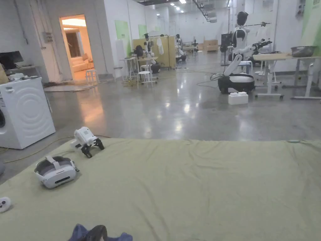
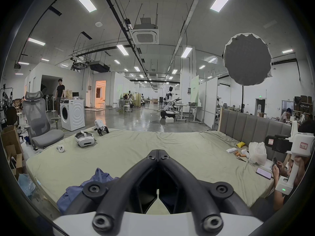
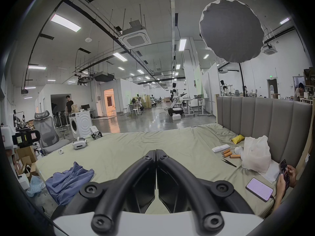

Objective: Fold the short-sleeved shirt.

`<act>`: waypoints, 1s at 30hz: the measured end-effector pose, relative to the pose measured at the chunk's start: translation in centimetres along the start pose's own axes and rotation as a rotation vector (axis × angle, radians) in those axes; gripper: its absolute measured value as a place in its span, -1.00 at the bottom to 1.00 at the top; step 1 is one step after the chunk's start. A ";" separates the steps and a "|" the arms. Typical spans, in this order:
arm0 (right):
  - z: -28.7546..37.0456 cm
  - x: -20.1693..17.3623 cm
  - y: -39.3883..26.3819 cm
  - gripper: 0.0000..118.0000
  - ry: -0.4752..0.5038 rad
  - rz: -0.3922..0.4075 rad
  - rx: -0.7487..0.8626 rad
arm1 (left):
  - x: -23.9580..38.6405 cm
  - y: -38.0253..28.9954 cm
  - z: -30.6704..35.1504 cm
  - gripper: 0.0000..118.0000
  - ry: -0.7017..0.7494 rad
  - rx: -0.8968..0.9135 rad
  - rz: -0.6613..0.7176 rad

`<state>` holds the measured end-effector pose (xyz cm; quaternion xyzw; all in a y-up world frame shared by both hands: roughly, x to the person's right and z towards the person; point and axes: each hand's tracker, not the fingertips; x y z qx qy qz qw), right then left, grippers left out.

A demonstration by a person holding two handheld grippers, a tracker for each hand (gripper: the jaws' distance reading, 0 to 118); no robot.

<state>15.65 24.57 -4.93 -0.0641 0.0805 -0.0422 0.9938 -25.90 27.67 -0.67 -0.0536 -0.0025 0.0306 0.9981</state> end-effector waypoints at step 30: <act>-7.0 -3.6 -4.9 -1.00 0.106 0.076 -0.287 | -19.8 -21.8 -21.9 0.55 0.204 -0.802 0.154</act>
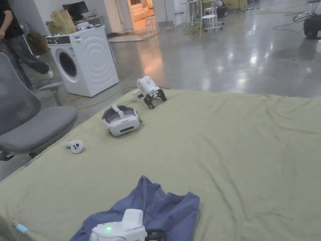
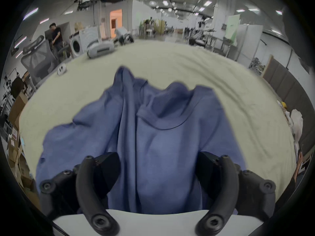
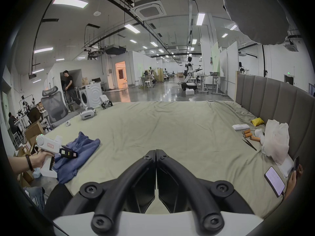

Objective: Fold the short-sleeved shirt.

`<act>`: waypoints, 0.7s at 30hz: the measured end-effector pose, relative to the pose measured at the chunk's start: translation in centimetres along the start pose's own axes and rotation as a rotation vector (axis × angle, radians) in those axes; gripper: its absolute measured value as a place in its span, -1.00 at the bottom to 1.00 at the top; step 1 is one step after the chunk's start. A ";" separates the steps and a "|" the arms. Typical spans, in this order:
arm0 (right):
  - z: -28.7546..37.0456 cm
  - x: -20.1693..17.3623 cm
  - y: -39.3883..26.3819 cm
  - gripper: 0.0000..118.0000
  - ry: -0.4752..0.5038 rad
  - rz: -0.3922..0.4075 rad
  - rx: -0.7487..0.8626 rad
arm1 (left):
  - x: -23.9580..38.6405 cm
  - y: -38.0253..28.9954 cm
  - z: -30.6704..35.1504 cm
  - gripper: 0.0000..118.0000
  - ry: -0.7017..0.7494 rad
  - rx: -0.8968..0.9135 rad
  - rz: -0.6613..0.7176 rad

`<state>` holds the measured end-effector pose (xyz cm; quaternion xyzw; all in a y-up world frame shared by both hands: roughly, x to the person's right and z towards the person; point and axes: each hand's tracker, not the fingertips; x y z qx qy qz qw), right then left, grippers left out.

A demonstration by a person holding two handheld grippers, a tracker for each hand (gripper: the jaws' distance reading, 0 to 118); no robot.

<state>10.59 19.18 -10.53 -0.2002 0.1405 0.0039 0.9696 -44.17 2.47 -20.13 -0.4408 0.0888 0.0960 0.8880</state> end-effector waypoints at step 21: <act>5.2 6.3 -3.7 -1.00 -0.086 -0.202 0.011 | 12.3 10.9 12.6 -0.99 -0.202 0.369 -0.131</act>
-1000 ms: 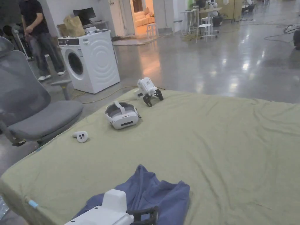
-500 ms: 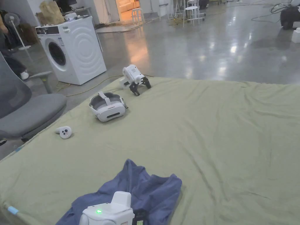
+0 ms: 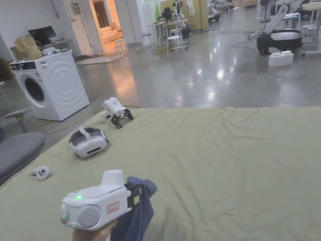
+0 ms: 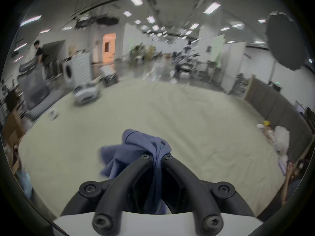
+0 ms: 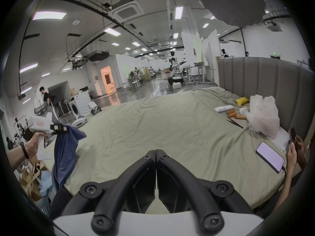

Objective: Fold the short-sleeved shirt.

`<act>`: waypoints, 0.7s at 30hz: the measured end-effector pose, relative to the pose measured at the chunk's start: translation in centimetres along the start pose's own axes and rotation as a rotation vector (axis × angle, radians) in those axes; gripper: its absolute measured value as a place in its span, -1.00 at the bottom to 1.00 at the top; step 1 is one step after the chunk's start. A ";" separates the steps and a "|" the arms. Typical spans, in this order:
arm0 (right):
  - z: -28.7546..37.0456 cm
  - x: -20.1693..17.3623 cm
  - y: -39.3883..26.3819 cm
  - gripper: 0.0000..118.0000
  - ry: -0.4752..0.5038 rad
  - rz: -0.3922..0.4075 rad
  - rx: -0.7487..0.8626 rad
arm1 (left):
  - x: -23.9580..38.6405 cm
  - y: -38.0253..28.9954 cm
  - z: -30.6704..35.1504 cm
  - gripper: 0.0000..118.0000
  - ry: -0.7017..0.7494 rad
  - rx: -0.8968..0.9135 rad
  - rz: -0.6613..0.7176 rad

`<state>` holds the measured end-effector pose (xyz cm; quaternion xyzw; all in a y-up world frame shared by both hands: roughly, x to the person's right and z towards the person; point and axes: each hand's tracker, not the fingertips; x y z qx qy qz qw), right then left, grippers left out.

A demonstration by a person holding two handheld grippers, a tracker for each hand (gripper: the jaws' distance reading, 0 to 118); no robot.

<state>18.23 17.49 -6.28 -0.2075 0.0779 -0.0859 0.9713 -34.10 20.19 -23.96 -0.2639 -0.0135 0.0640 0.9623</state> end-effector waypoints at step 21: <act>8.6 5.4 -2.5 -1.00 -0.243 -0.044 0.008 | 39.6 -23.1 -3.6 0.50 -0.852 -0.353 -0.441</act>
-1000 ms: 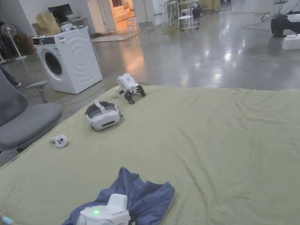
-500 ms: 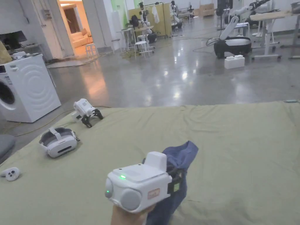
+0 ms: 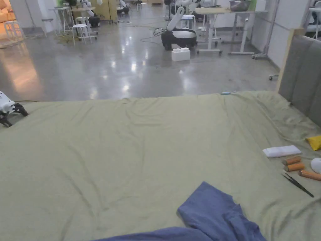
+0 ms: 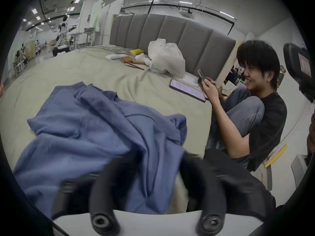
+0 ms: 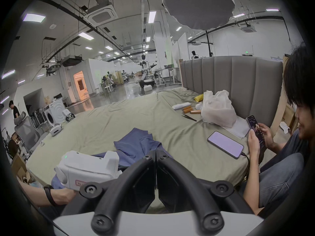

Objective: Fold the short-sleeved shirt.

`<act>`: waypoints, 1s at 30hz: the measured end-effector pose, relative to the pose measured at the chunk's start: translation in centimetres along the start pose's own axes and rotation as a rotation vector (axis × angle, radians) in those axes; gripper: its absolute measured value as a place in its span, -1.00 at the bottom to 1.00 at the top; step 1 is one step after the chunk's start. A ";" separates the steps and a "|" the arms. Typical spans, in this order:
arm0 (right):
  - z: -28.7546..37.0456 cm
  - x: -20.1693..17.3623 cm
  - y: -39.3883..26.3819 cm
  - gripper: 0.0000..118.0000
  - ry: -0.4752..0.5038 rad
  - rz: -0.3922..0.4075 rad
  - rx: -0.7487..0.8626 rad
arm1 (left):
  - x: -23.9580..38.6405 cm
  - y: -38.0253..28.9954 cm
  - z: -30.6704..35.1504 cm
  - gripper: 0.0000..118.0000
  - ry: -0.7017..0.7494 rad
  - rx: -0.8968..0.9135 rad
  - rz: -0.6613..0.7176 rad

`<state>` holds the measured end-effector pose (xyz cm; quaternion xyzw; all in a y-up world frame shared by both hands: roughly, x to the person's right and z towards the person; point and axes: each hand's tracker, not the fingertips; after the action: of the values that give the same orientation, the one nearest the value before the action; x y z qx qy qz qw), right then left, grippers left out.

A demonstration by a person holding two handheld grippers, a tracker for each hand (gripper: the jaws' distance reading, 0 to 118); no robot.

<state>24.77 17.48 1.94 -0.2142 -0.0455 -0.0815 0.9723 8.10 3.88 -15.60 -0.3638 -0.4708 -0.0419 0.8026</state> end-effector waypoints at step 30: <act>0.5 -9.4 5.8 -1.00 0.280 0.172 0.205 | 3.4 -4.4 43.8 -1.00 0.992 0.653 0.180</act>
<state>16.52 24.18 -1.19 -0.1036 0.1006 -0.0219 0.9893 -23.61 28.85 2.23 -0.0742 0.0040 0.0084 0.9972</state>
